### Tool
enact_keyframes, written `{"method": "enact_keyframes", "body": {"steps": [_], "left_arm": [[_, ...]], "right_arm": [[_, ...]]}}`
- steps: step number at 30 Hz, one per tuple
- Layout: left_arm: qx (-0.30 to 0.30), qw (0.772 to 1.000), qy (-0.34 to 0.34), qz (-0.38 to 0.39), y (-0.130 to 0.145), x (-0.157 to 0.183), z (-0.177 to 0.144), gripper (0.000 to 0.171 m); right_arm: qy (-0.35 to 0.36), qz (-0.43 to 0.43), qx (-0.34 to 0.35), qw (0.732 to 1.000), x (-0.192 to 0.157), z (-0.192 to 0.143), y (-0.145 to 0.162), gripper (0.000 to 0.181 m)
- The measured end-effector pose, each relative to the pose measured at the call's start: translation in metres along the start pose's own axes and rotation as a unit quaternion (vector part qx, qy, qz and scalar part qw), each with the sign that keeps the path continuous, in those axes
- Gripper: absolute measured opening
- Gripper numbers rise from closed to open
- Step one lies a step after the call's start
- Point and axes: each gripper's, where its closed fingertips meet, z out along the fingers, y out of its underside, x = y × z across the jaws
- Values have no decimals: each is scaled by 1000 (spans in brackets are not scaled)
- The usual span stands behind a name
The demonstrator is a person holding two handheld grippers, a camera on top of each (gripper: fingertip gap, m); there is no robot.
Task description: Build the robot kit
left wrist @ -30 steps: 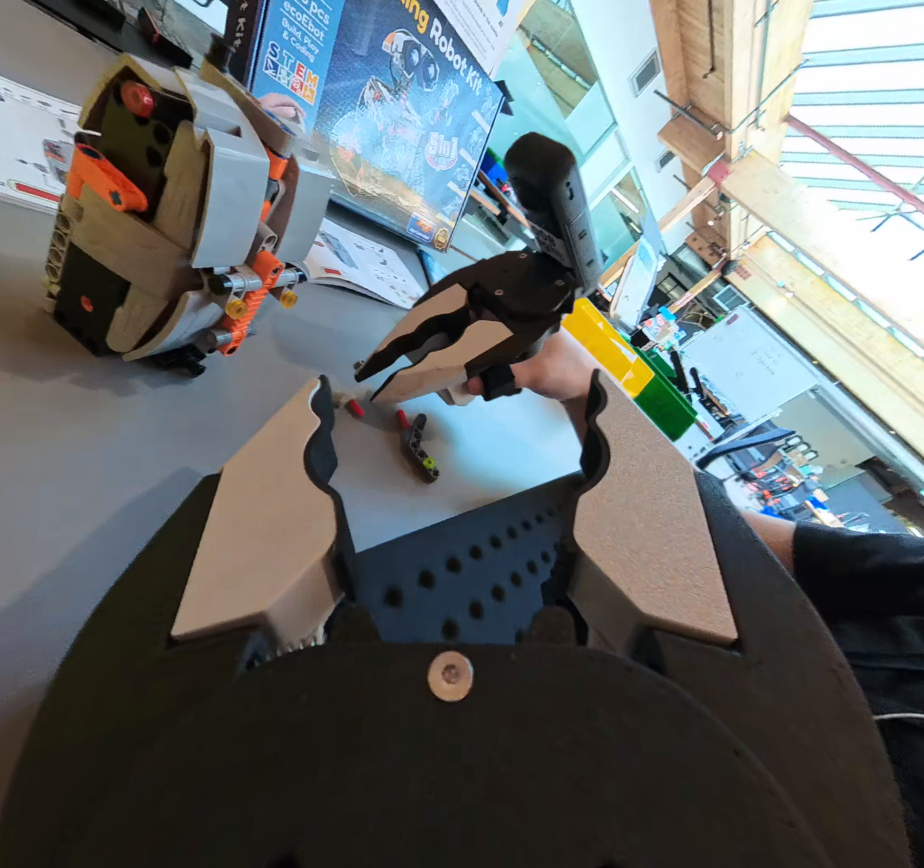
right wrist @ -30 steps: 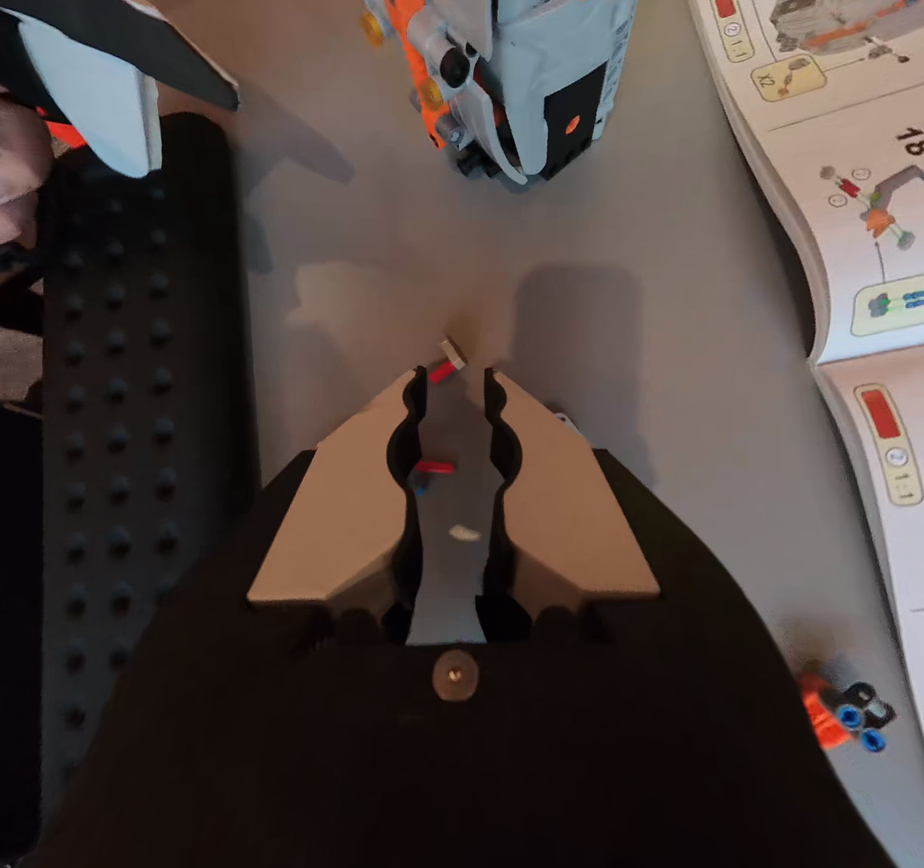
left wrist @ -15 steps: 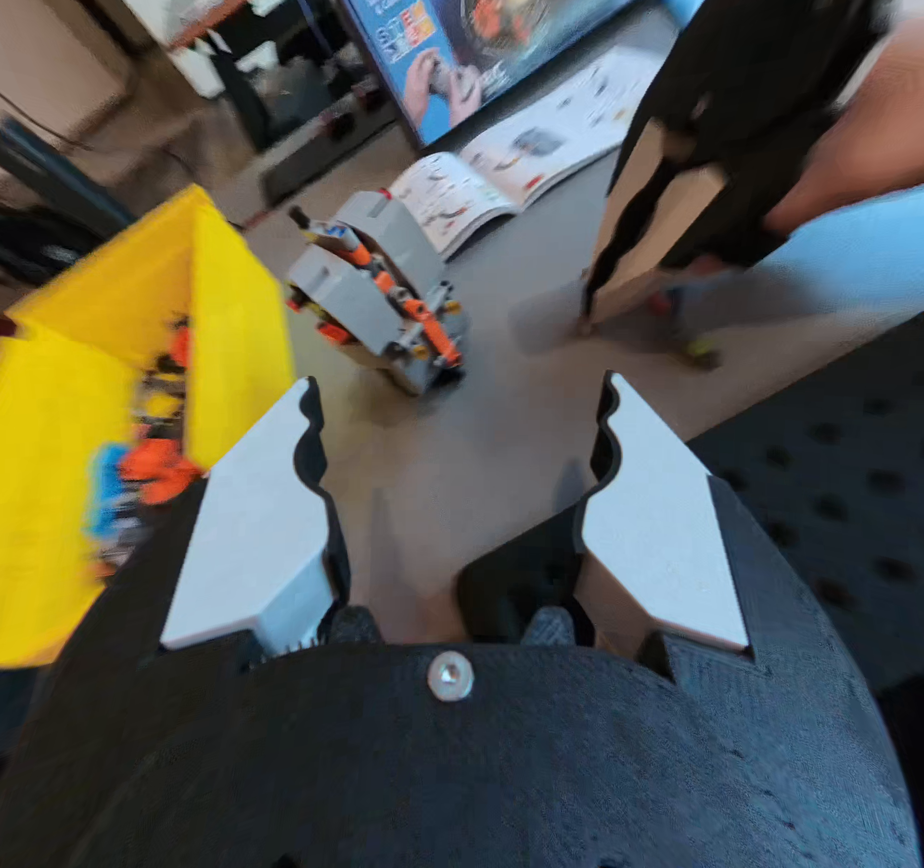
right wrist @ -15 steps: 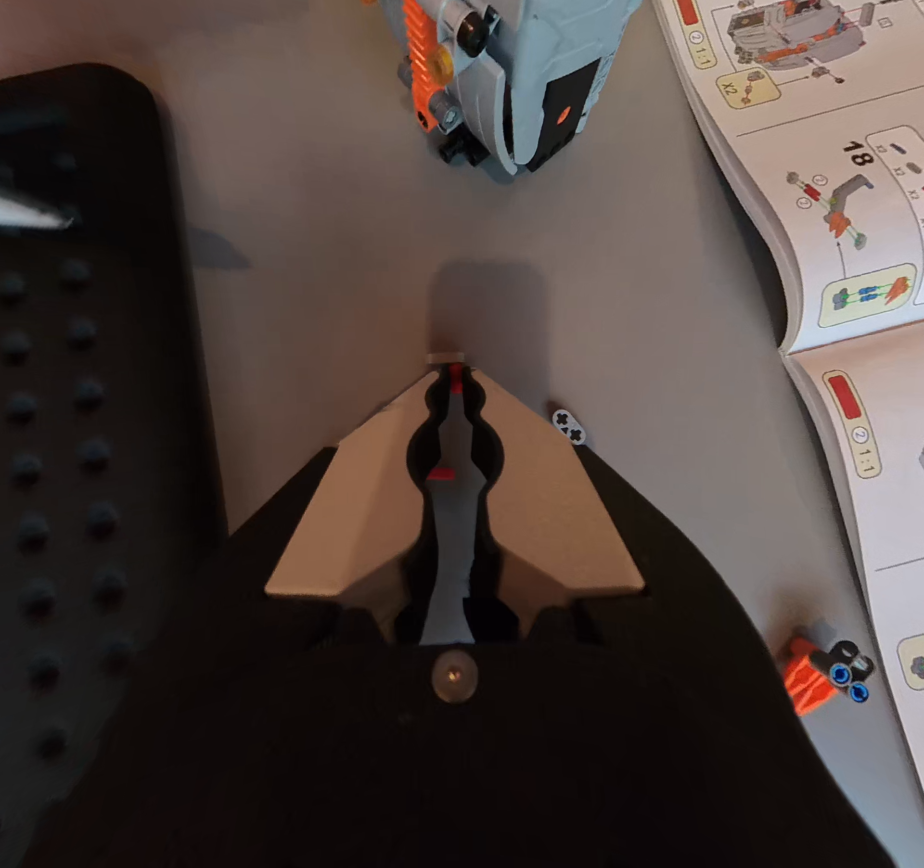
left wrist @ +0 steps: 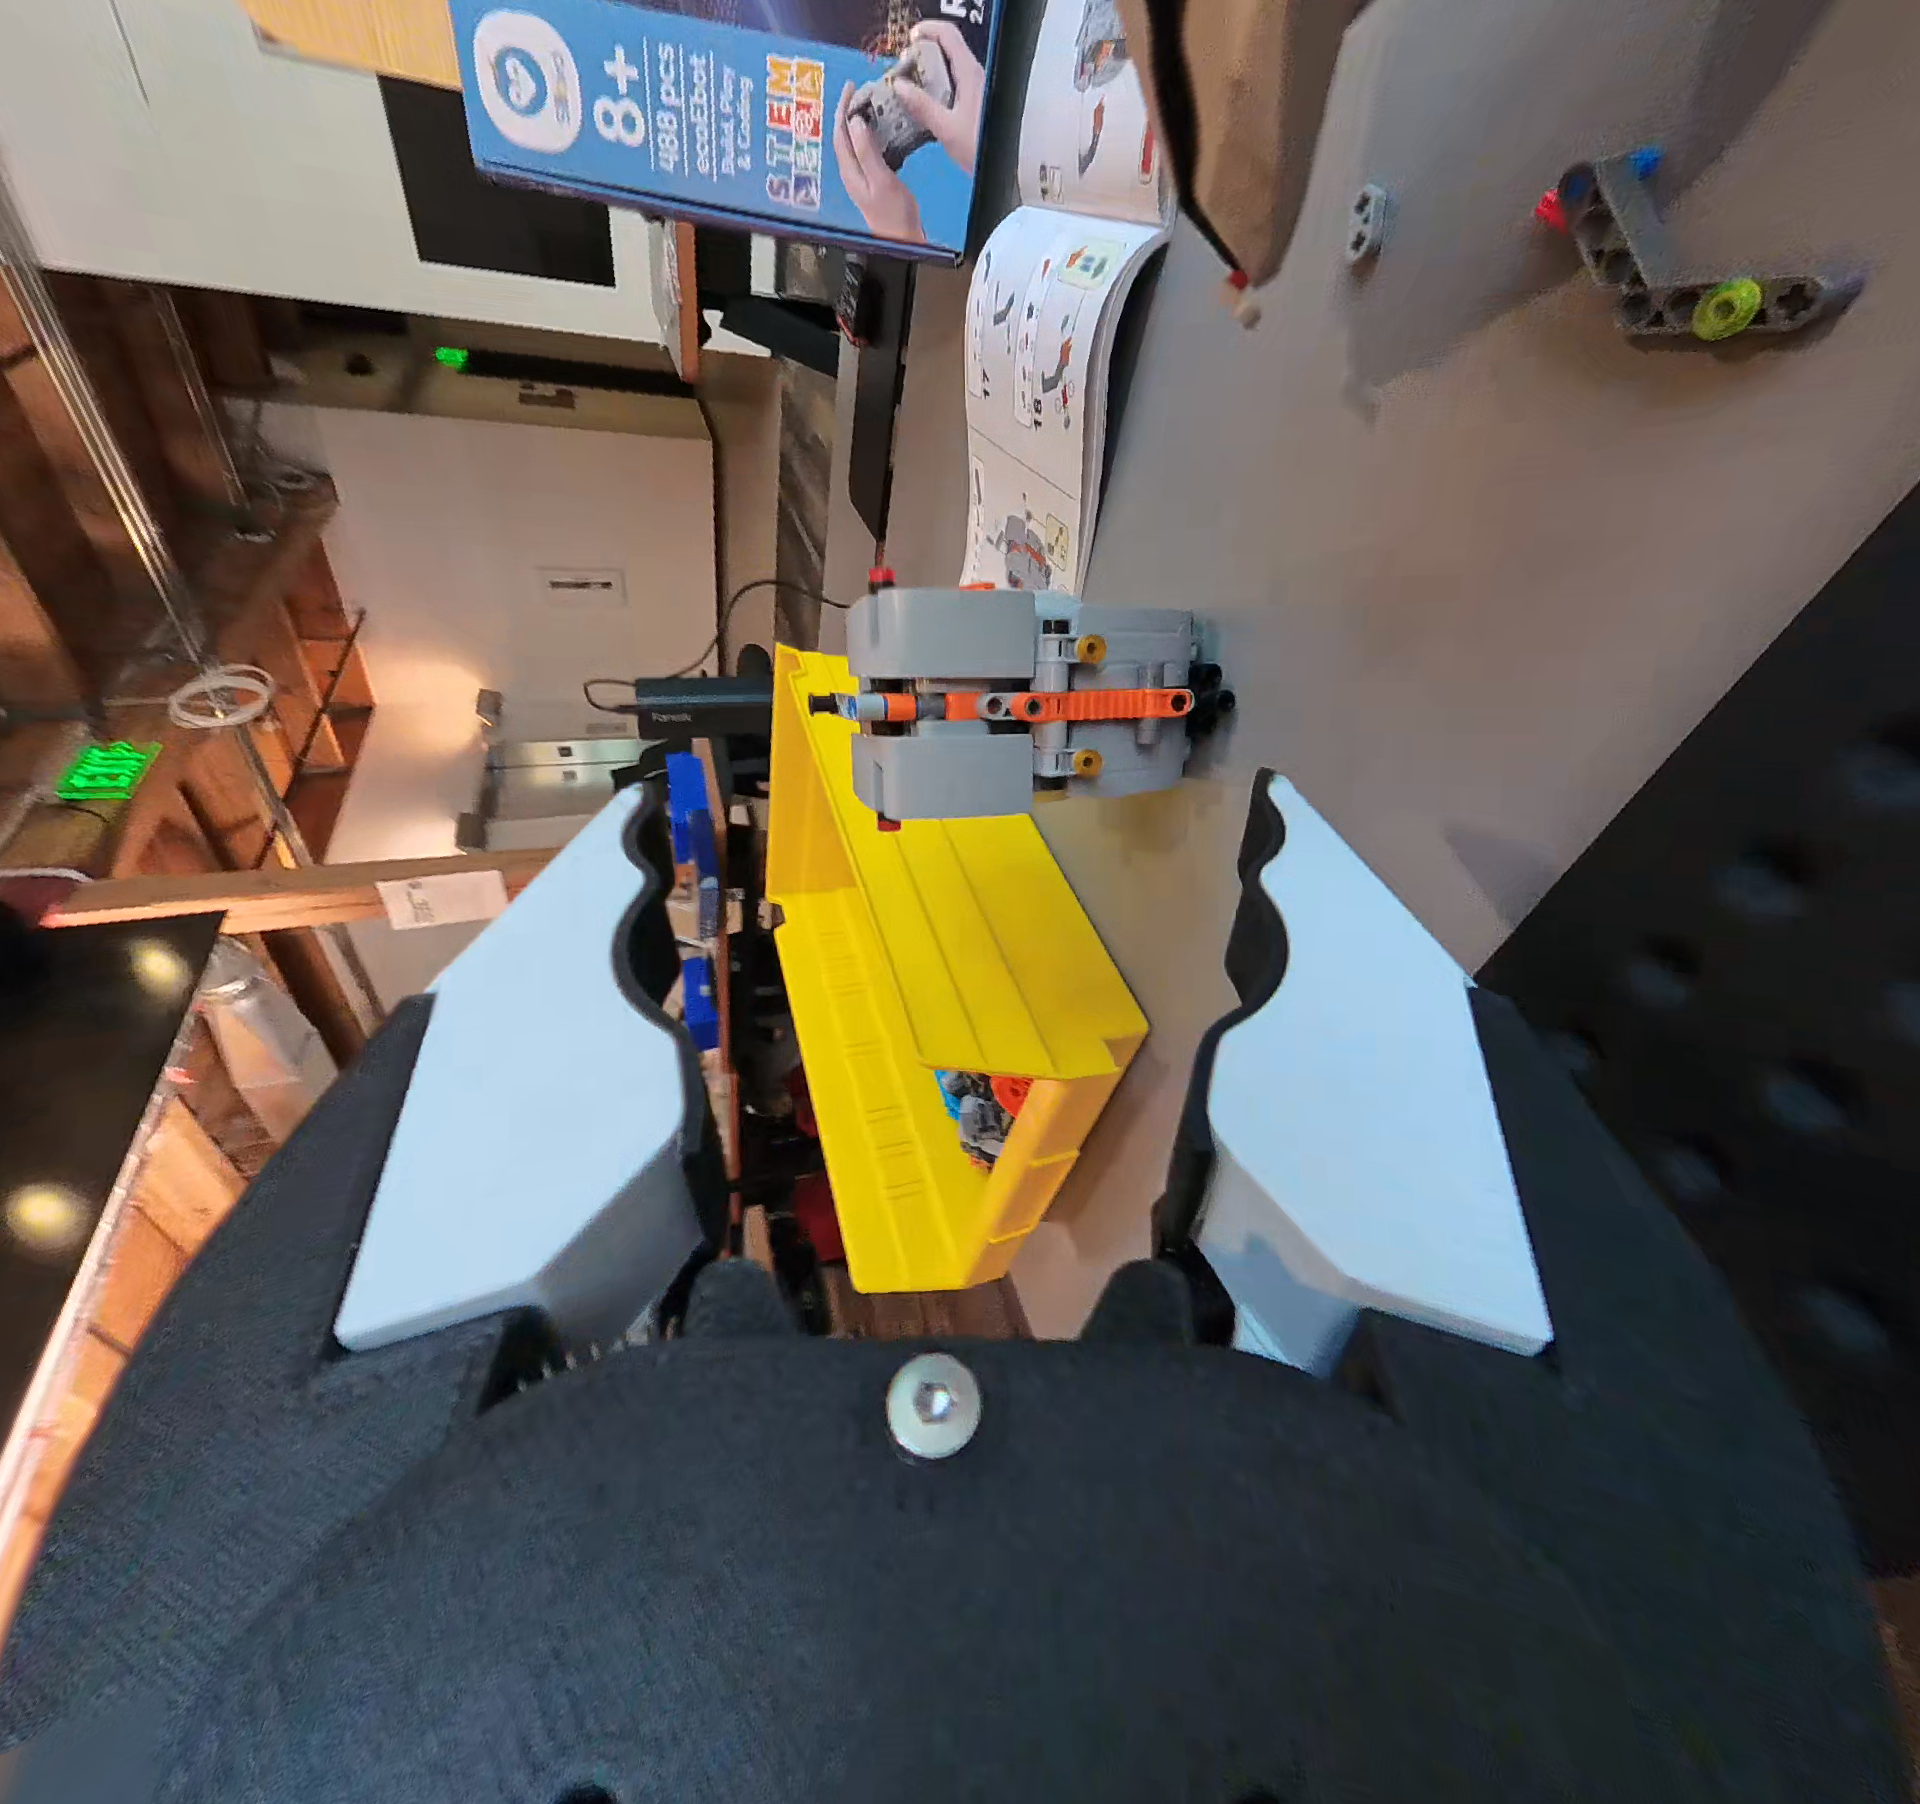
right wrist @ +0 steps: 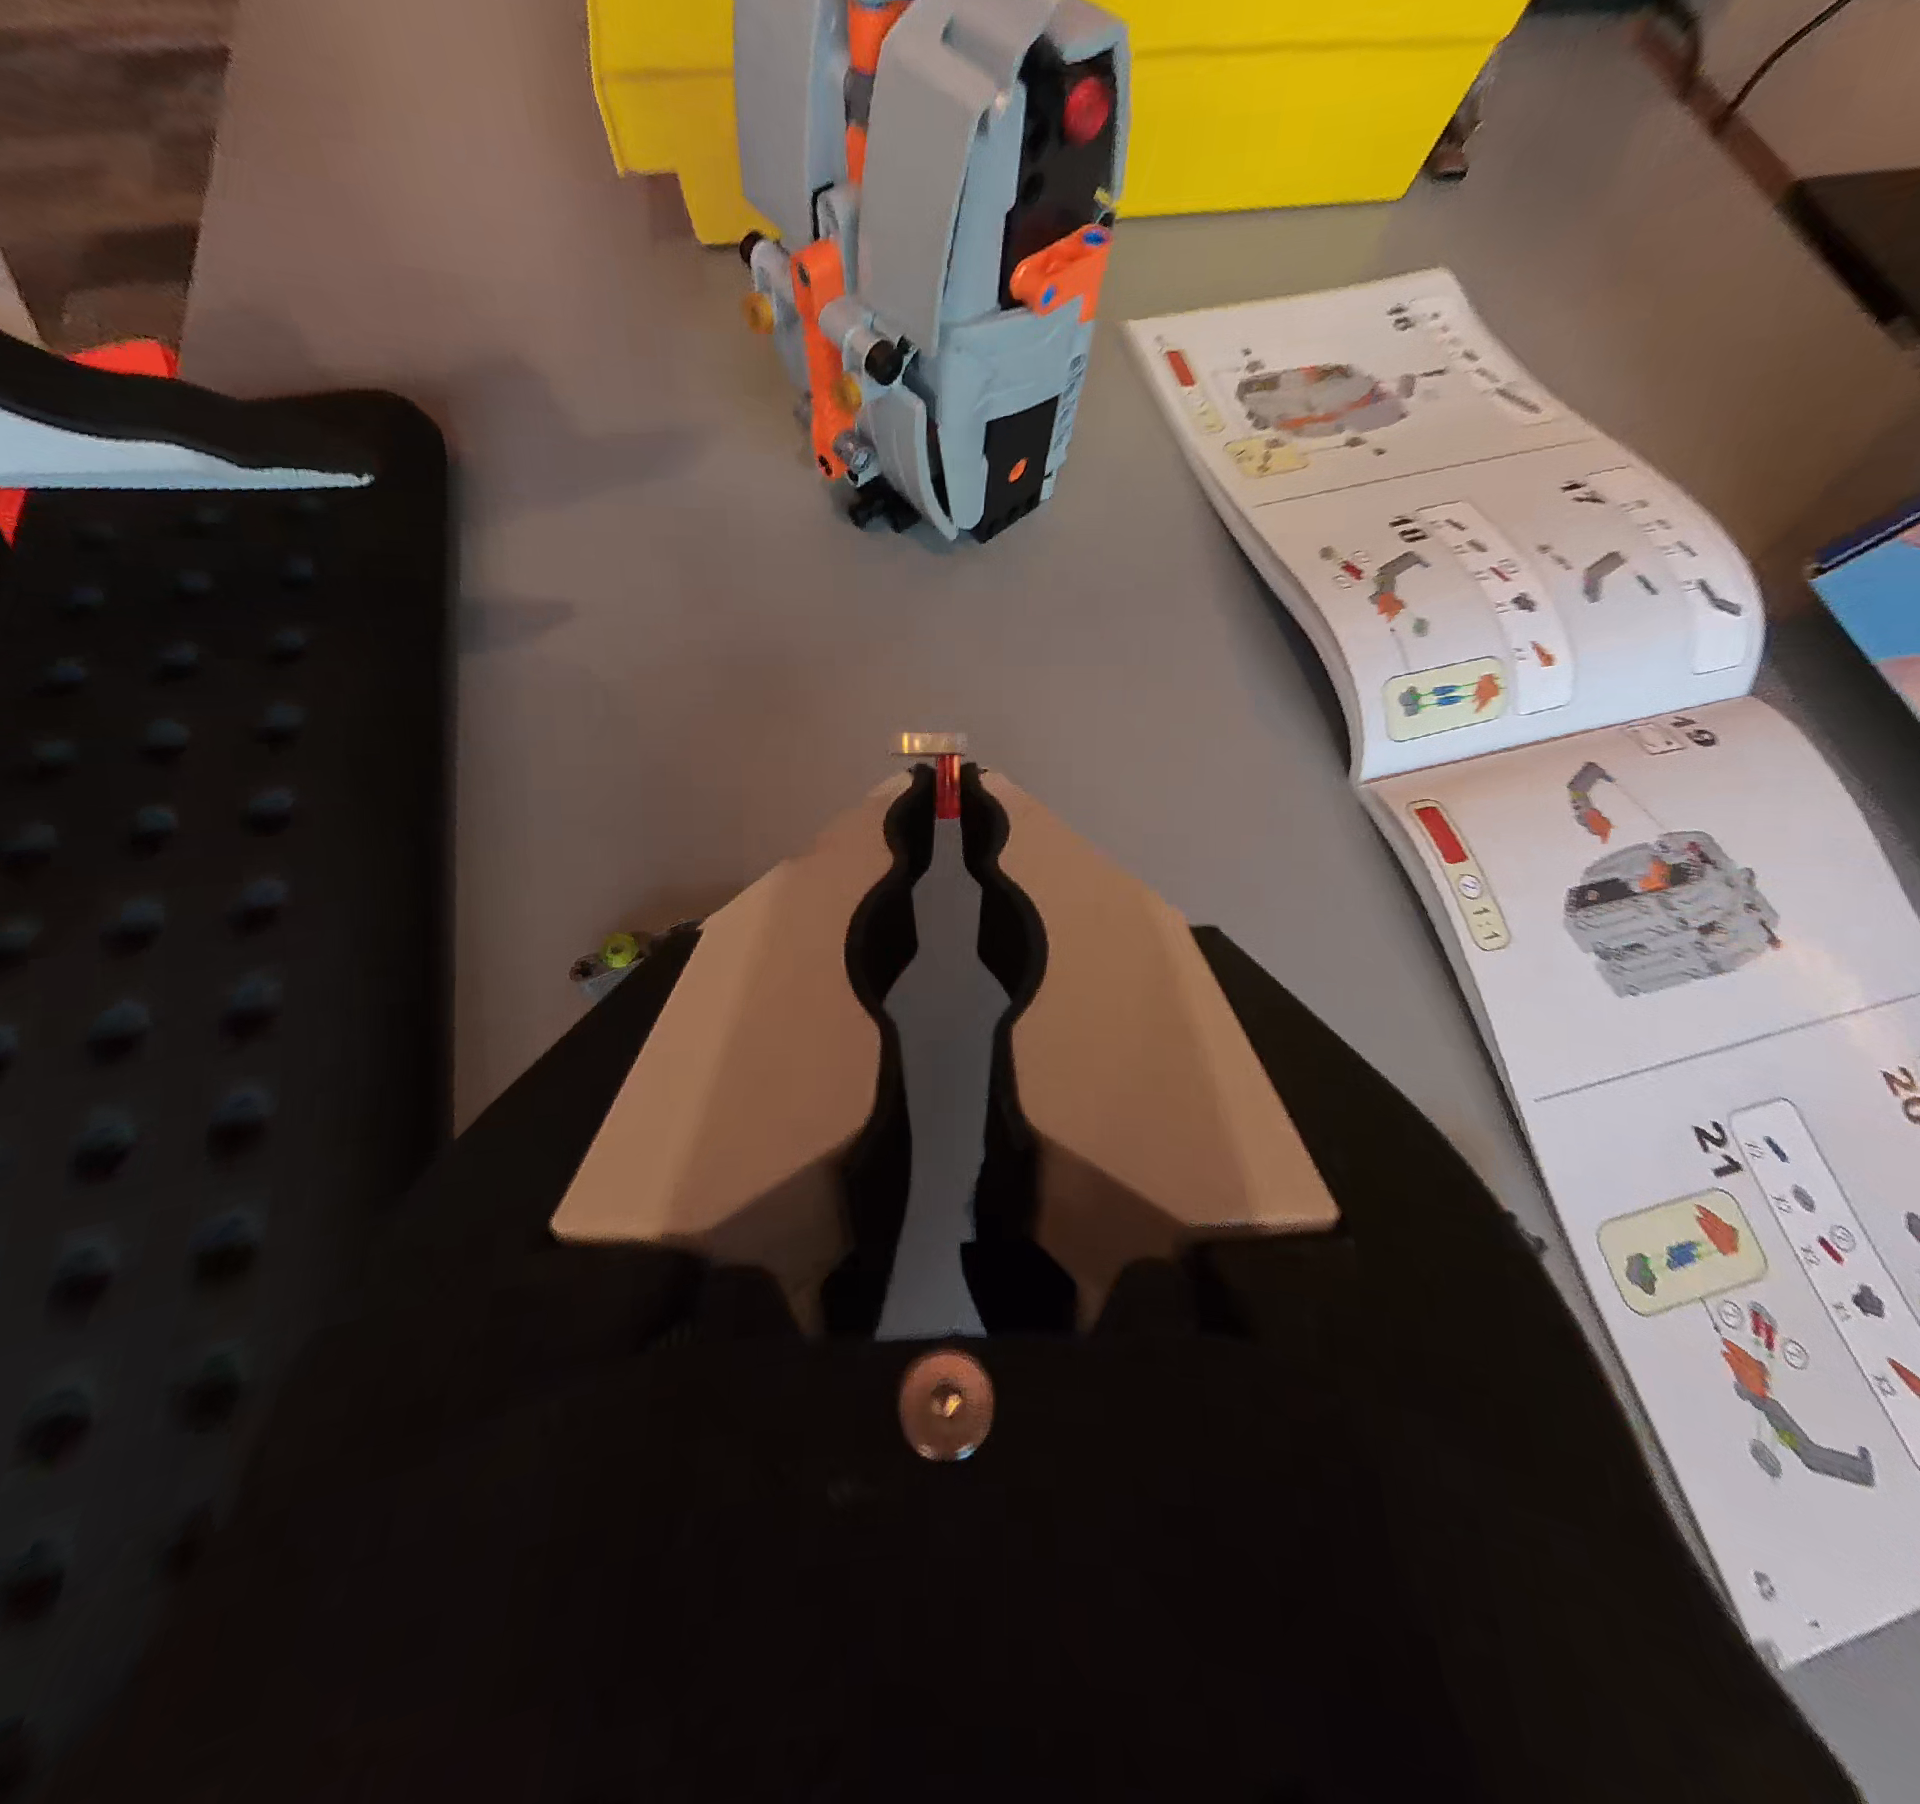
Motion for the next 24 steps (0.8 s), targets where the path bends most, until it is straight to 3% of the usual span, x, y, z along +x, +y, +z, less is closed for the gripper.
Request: {"method": "enact_keyframes", "body": {"steps": [6, 24], "left_arm": [[10, 999, -7, 37, -18, 1, -3, 108], [10, 999, -6, 51, -25, 4, 1, 107]], "right_arm": [[21, 8, 24, 999, 12, -16, 1, 4], [23, 14, 23, 999, 18, -15, 8, 4]]}}
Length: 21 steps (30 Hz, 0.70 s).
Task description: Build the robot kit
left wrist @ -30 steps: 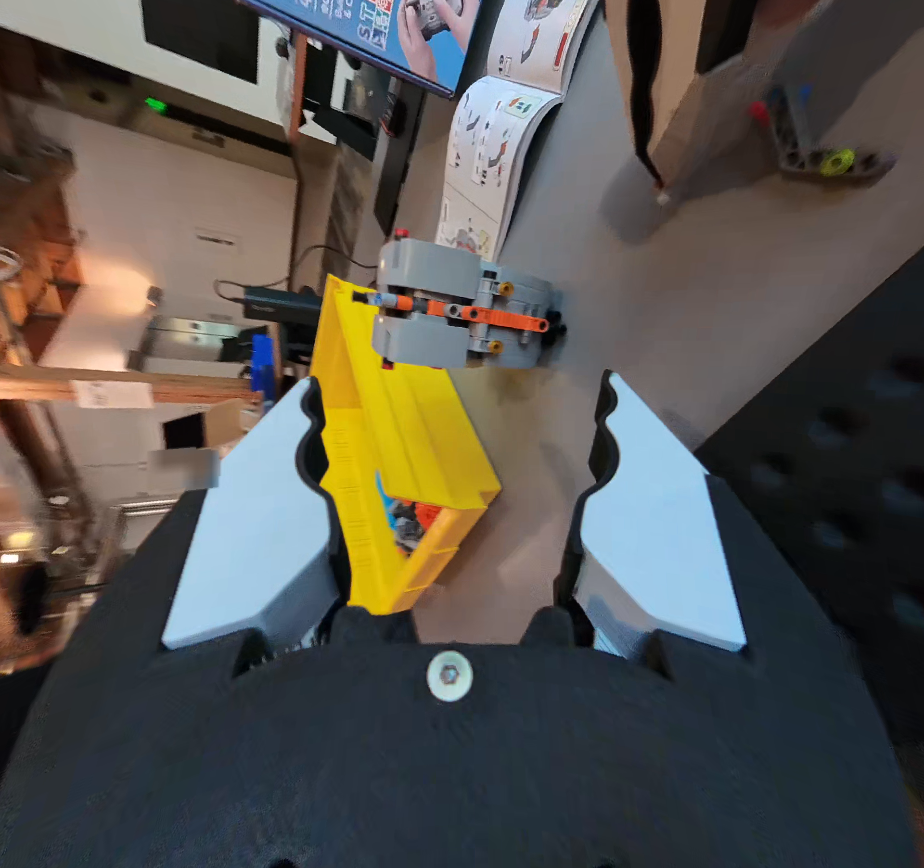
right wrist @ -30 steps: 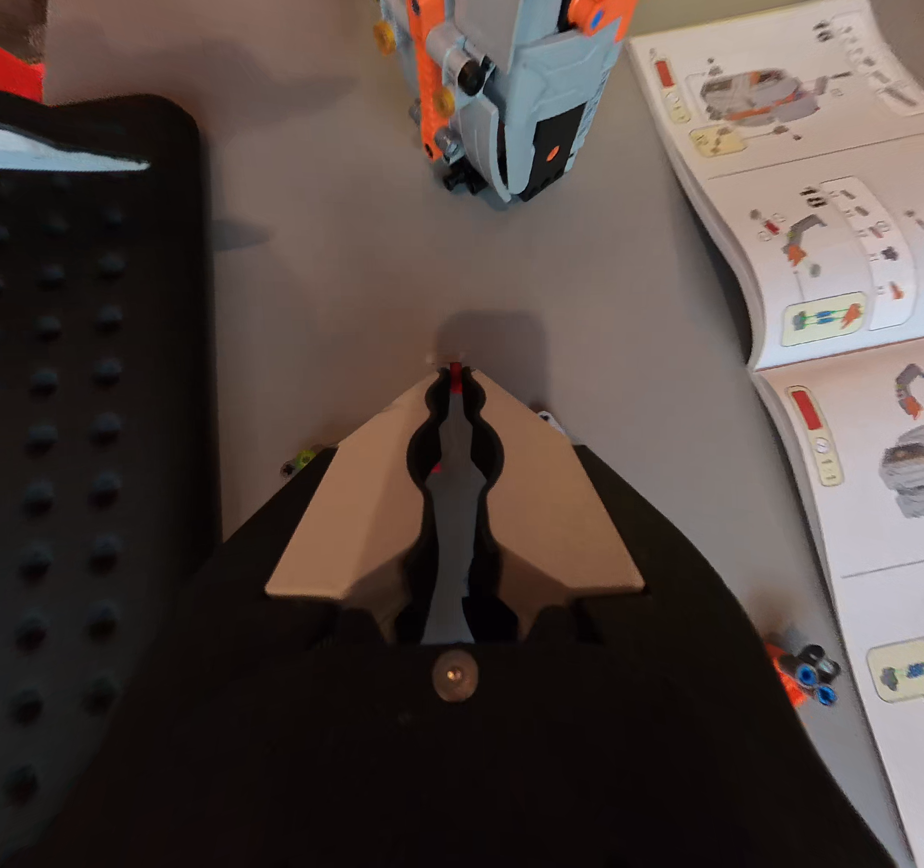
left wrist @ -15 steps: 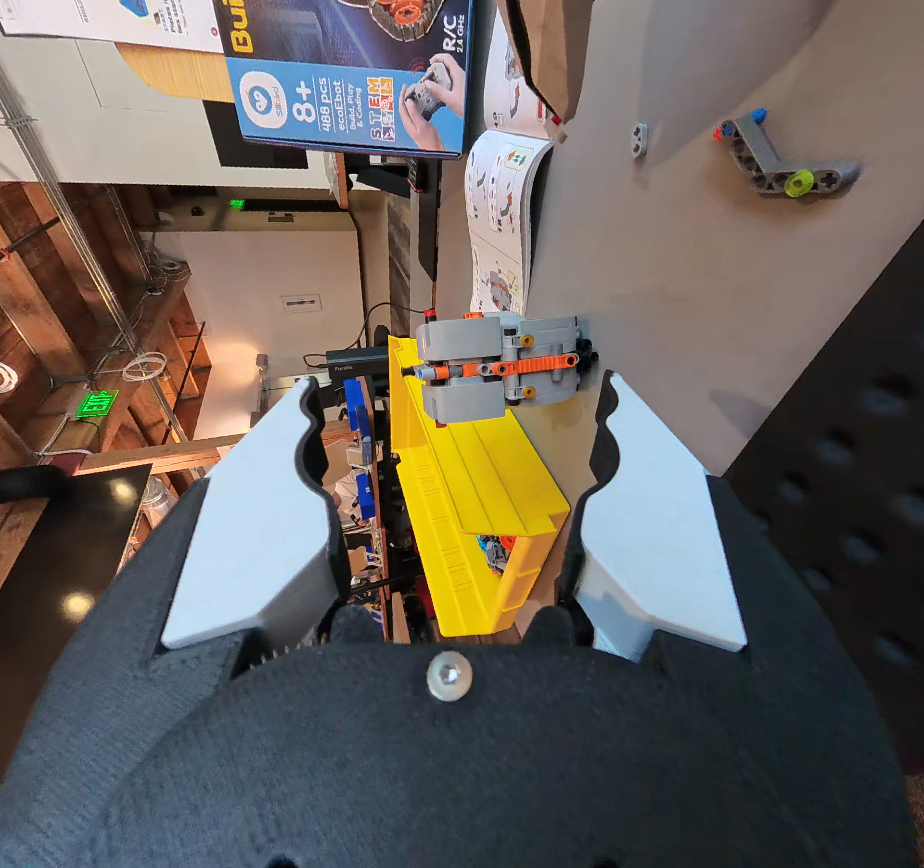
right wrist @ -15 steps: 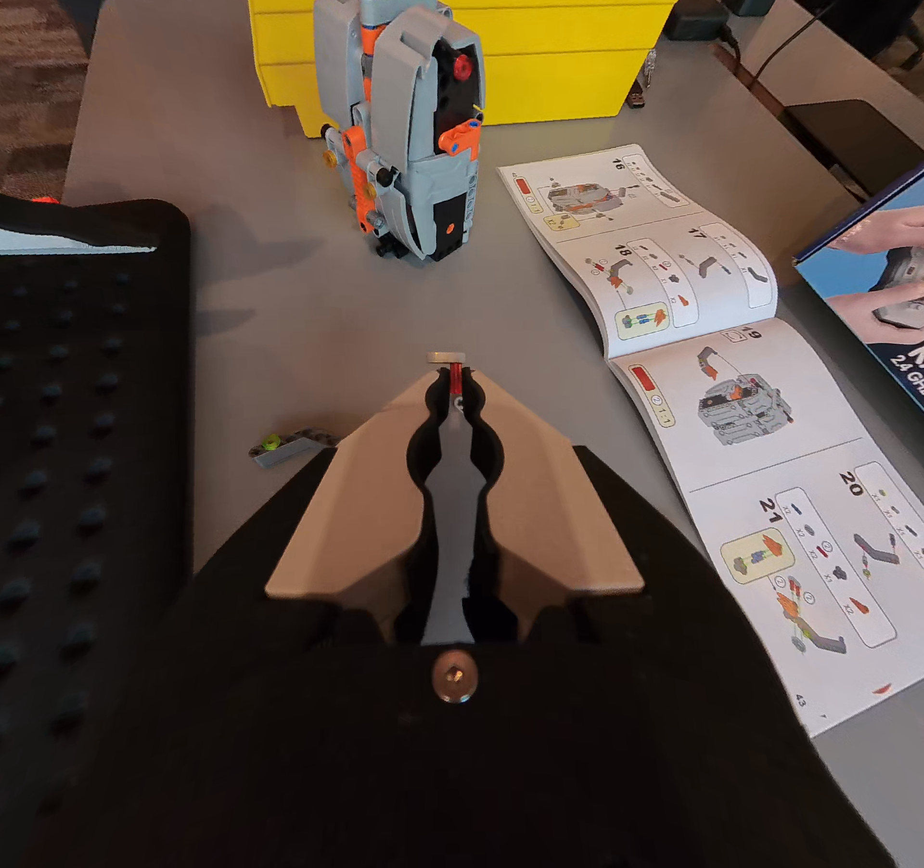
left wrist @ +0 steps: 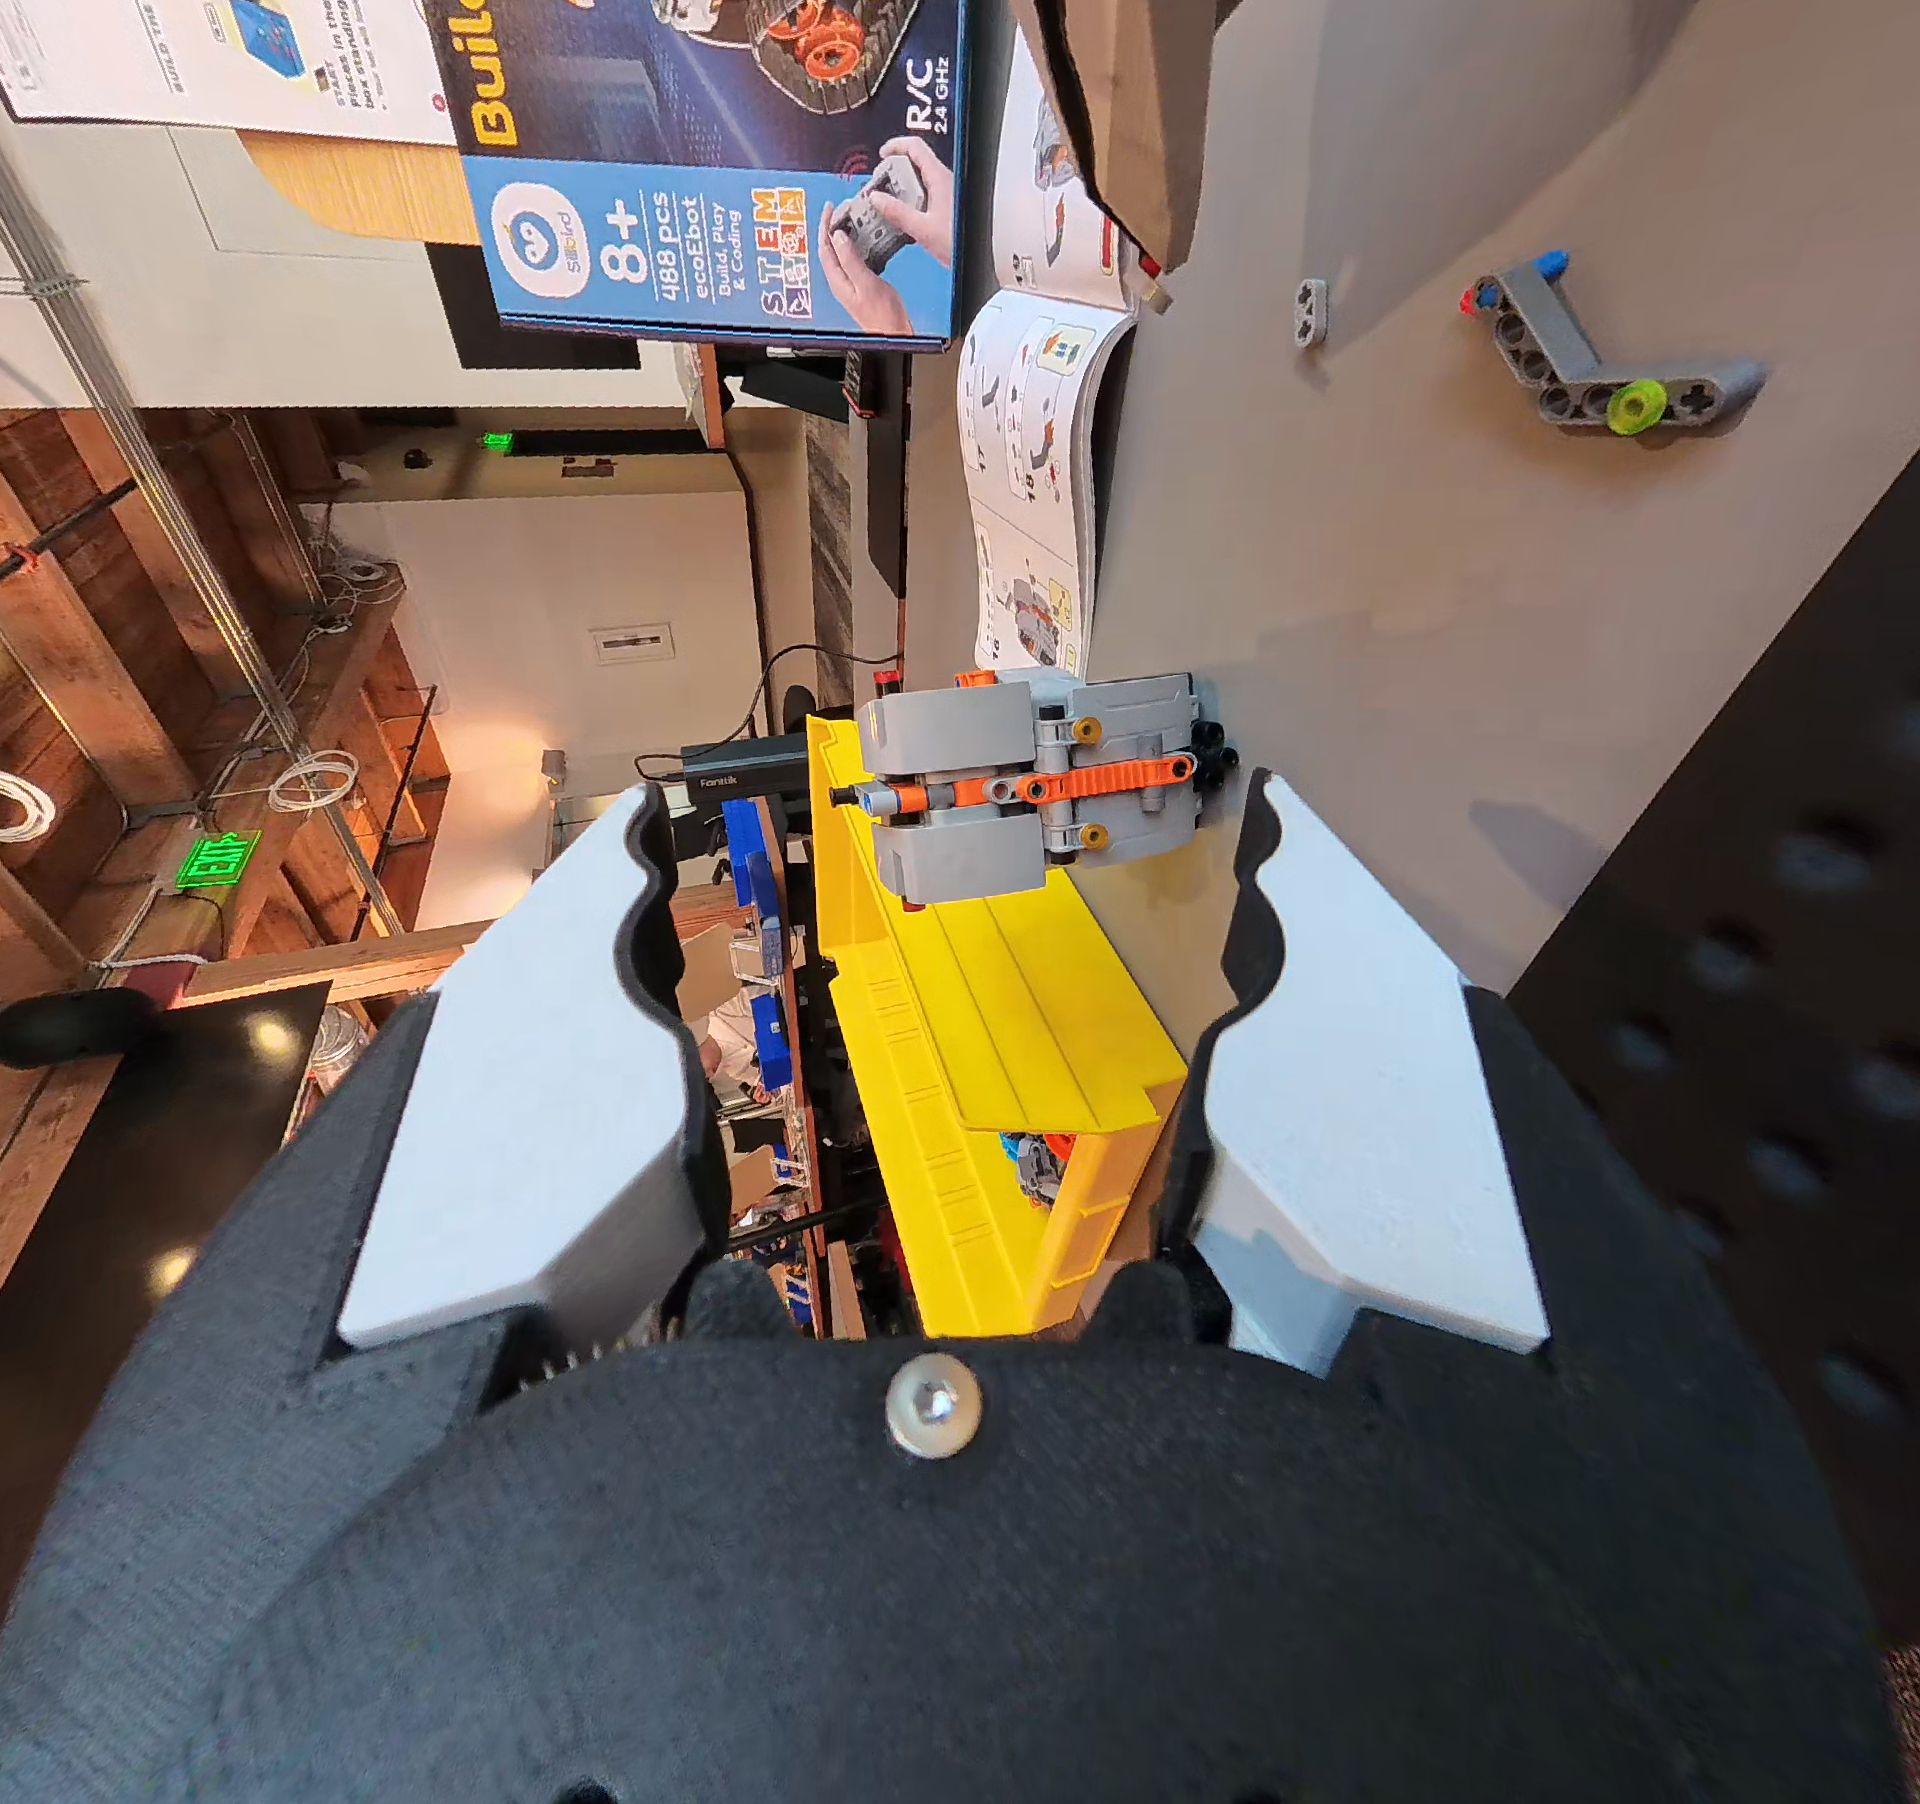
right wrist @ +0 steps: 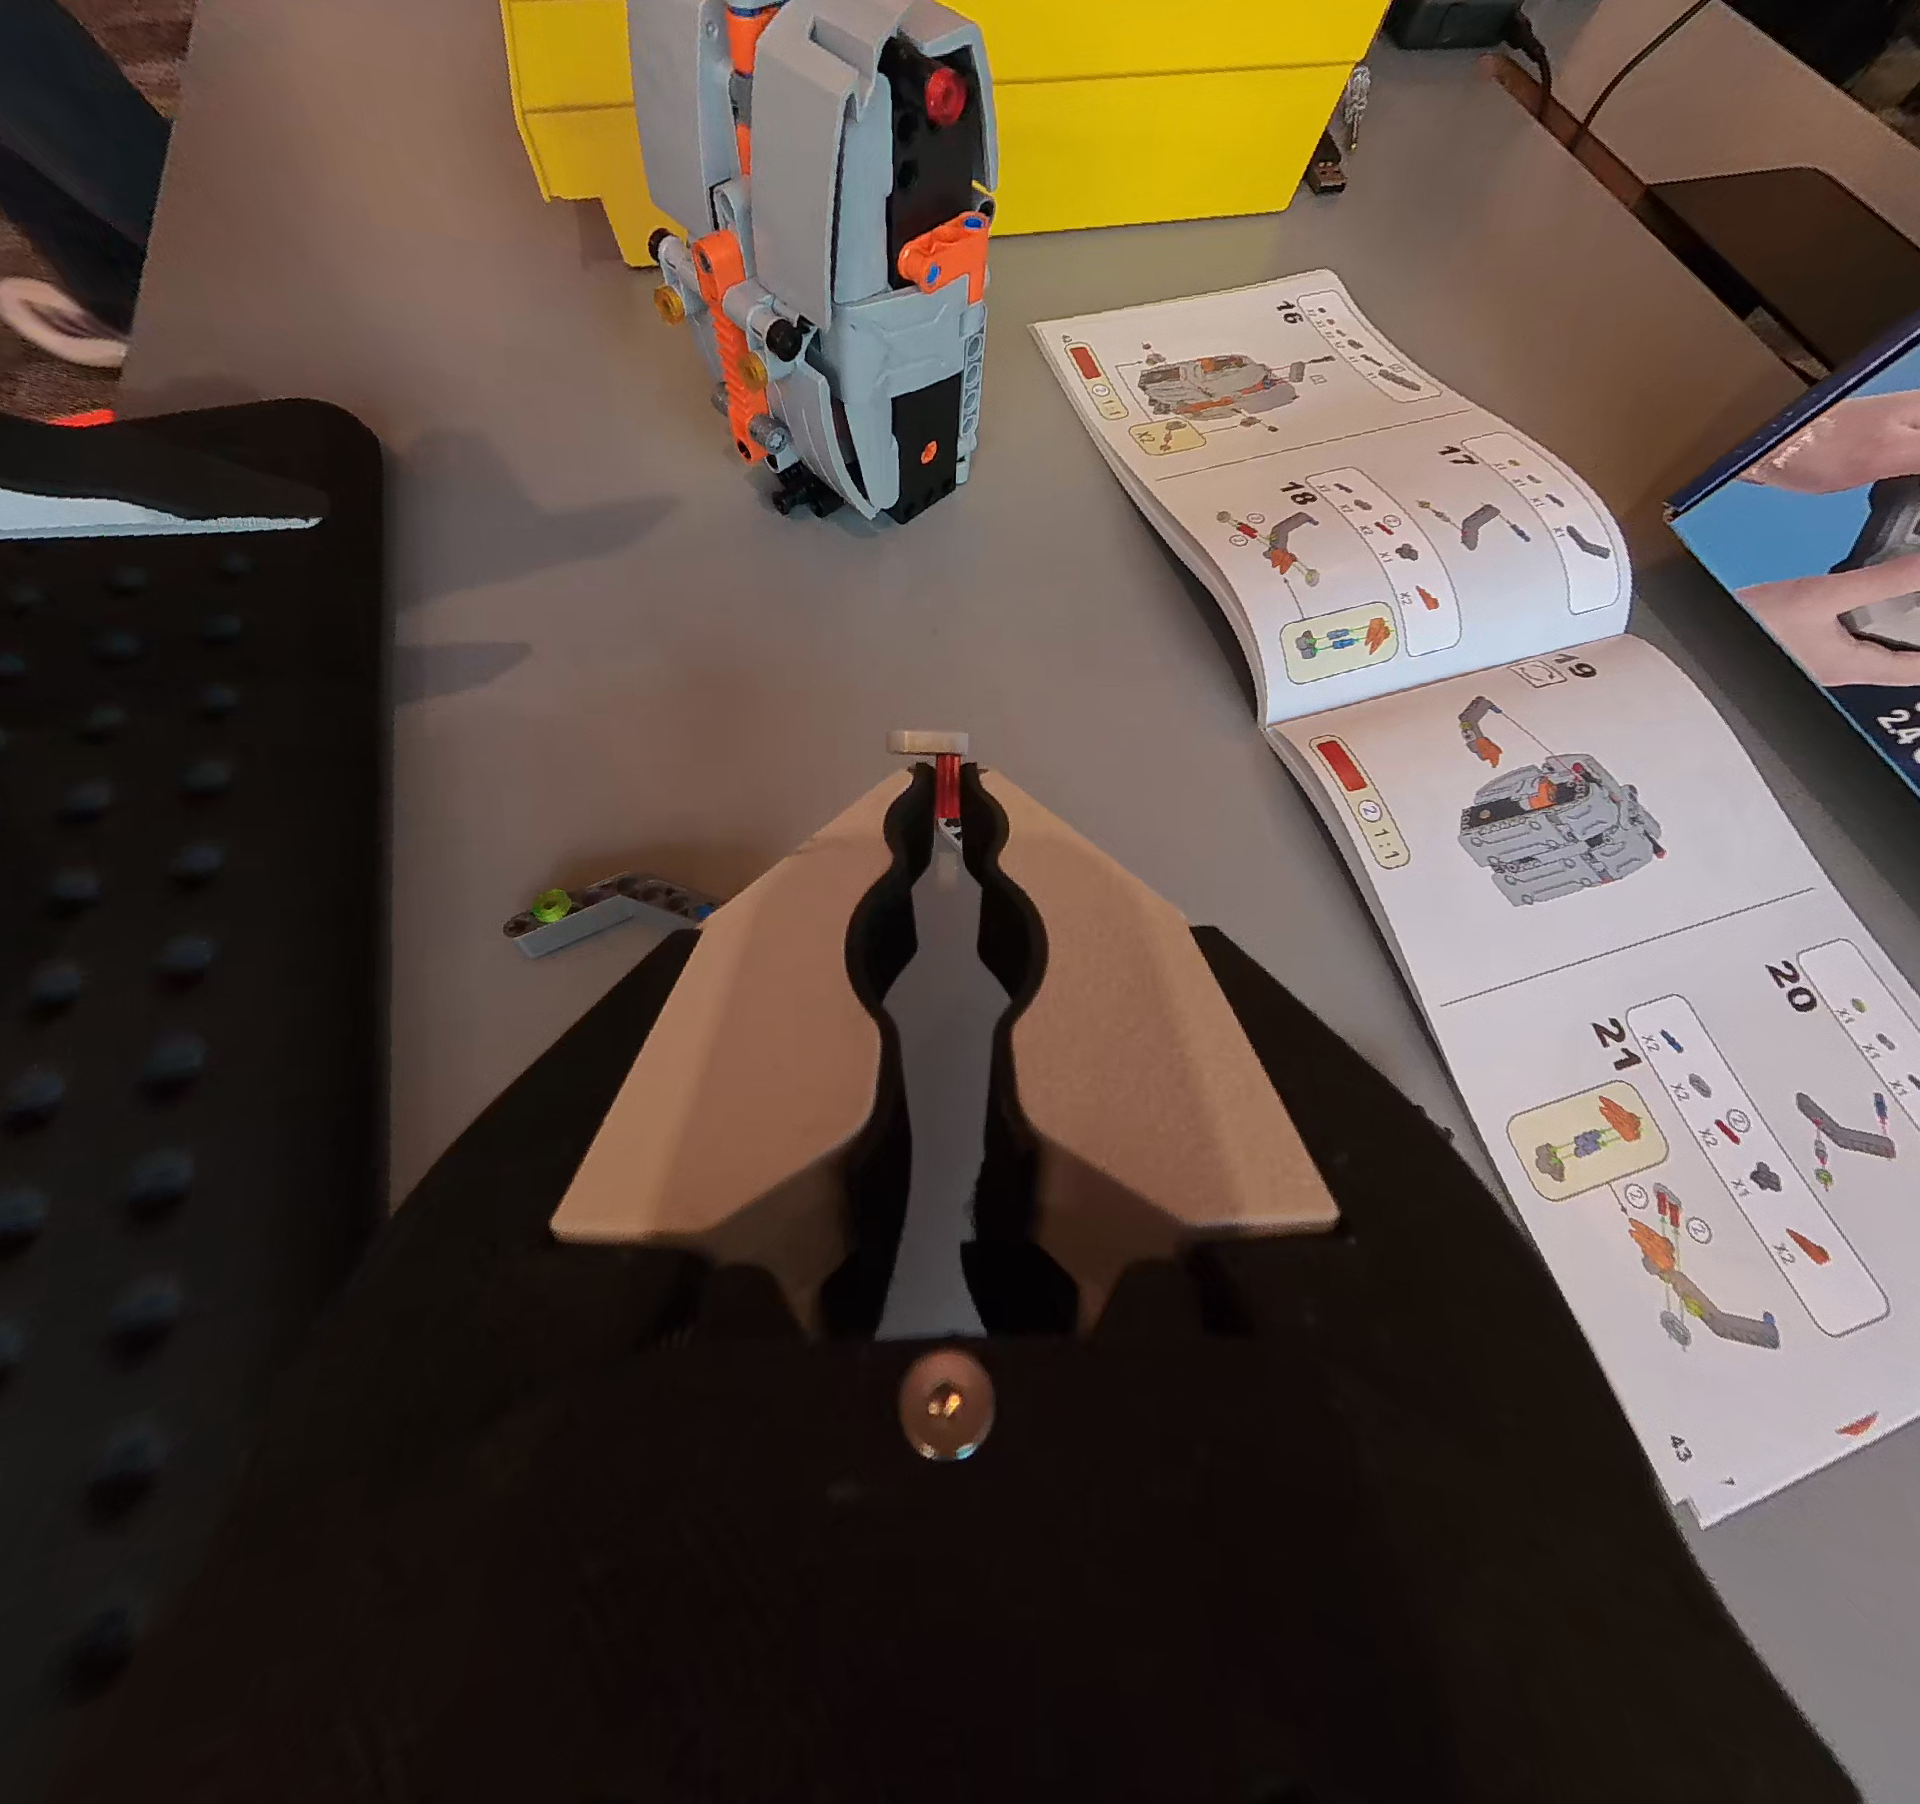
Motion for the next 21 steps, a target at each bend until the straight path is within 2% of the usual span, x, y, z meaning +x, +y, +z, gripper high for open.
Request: {"method": "enact_keyframes", "body": {"steps": [21], "left_arm": [[10, 999, 13, -36, 2, -1, -1, 106]], "right_arm": [[-3, 11, -6, 1000, 2, 0, 4, 4]]}}
